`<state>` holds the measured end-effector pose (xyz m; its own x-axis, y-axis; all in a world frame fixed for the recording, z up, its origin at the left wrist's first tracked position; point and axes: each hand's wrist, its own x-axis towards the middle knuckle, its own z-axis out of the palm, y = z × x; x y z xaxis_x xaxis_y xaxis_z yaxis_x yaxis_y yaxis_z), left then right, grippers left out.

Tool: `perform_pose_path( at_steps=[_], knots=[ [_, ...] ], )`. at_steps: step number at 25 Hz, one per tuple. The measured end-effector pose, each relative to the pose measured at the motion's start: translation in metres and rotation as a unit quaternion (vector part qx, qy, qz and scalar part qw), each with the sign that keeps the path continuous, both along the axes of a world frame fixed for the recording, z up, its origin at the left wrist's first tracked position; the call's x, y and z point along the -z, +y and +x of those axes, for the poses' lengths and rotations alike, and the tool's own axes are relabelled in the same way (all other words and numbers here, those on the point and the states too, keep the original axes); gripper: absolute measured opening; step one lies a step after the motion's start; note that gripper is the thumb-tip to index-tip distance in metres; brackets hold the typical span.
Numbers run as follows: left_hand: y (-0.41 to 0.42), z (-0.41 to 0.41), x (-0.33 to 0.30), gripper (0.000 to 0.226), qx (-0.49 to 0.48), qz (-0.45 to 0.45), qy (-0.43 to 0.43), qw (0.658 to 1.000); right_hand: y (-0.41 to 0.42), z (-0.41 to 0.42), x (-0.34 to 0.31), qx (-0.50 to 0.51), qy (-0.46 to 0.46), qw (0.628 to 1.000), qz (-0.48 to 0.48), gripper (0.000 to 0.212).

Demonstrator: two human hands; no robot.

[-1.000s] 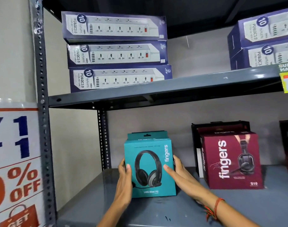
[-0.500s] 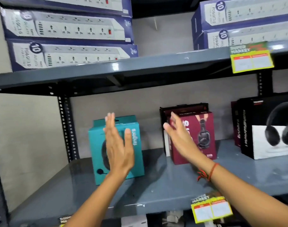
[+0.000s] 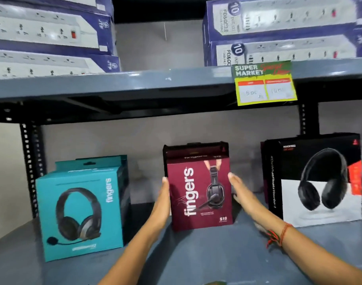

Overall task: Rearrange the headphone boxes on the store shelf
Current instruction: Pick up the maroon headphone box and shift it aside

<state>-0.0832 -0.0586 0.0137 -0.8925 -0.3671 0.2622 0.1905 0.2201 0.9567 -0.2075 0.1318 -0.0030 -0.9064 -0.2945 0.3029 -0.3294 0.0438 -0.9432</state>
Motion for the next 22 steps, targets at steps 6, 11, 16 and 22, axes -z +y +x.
perform_pose_path(
  at_steps=[6,11,16,22],
  knots=[
    [0.010,0.005,-0.021,0.104,-0.153,-0.044,0.002,0.987,0.022,-0.001,-0.036,-0.029,0.054,0.996,0.063,0.102],
    [0.019,0.048,-0.048,0.110,-0.243,-0.116,-0.023,0.963,0.038,0.020,-0.059,-0.037,0.054,0.995,0.082,0.096],
    [0.024,0.099,-0.039,0.094,-0.306,-0.155,-0.033,0.939,0.012,0.067,-0.057,-0.072,0.089,0.991,0.067,0.059],
    [-0.015,0.162,-0.005,0.080,-0.425,-0.141,-0.002,0.894,-0.056,0.138,-0.031,-0.168,0.098,0.978,0.078,0.063]
  ],
)
